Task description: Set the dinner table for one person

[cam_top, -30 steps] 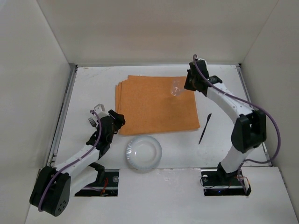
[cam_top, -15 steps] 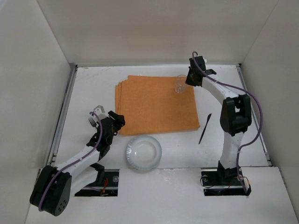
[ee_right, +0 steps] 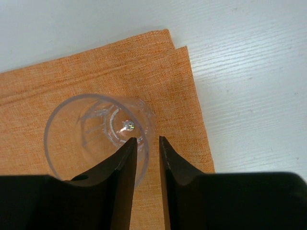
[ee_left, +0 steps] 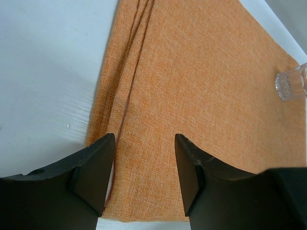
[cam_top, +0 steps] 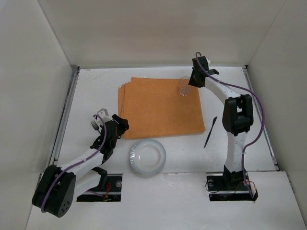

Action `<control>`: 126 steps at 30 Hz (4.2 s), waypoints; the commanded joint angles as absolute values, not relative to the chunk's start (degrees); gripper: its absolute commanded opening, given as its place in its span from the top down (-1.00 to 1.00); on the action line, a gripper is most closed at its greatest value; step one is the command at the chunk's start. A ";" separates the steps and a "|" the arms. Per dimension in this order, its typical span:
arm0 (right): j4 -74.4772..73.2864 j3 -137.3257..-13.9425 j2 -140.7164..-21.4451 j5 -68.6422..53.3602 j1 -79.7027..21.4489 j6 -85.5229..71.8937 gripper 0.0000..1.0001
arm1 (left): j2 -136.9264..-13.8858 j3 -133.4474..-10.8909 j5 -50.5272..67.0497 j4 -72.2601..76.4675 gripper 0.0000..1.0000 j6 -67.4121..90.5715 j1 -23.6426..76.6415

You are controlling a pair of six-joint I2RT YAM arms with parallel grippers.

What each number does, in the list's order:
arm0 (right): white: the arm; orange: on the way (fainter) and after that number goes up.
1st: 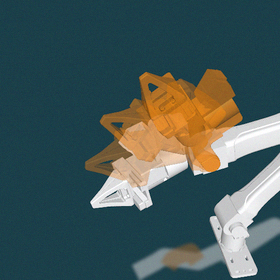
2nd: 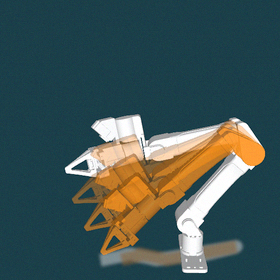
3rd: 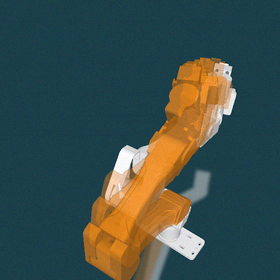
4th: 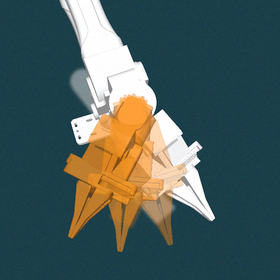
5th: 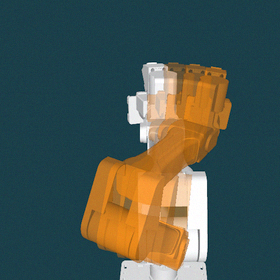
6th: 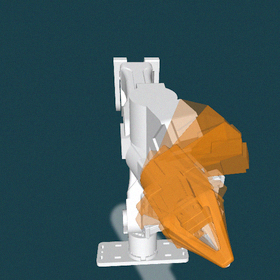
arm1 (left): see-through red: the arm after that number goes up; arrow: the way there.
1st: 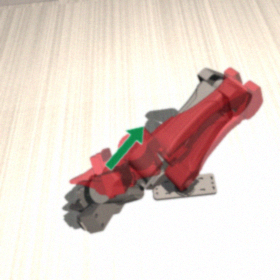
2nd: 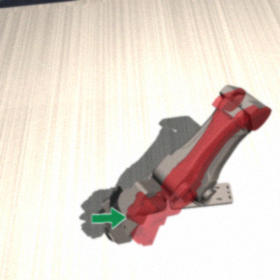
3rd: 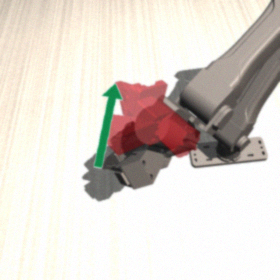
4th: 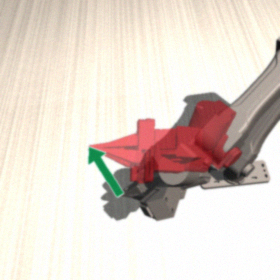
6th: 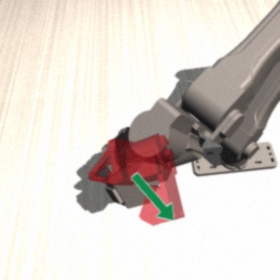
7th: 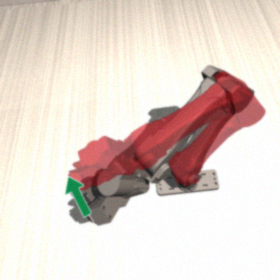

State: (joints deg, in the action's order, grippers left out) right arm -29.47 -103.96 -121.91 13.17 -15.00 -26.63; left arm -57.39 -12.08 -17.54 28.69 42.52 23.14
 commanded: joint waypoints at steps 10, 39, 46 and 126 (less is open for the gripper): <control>-21.20 -87.85 -98.22 16.16 -15.07 -28.29 0.07 | -57.57 -12.13 -17.75 32.61 -0.01 42.36 23.07; -25.93 -32.61 -62.92 19.60 -19.99 -45.35 0.25 | -41.14 -10.99 -14.59 25.58 -0.02 44.56 21.75; -22.86 -32.78 -69.52 19.16 -20.17 -44.91 0.33 | -40.52 -10.90 -12.66 24.96 -0.02 45.17 20.08; -15.38 -74.62 -109.34 12.48 -31.16 -28.74 0.68 | -44.47 -9.58 -12.57 26.98 -0.03 44.82 17.44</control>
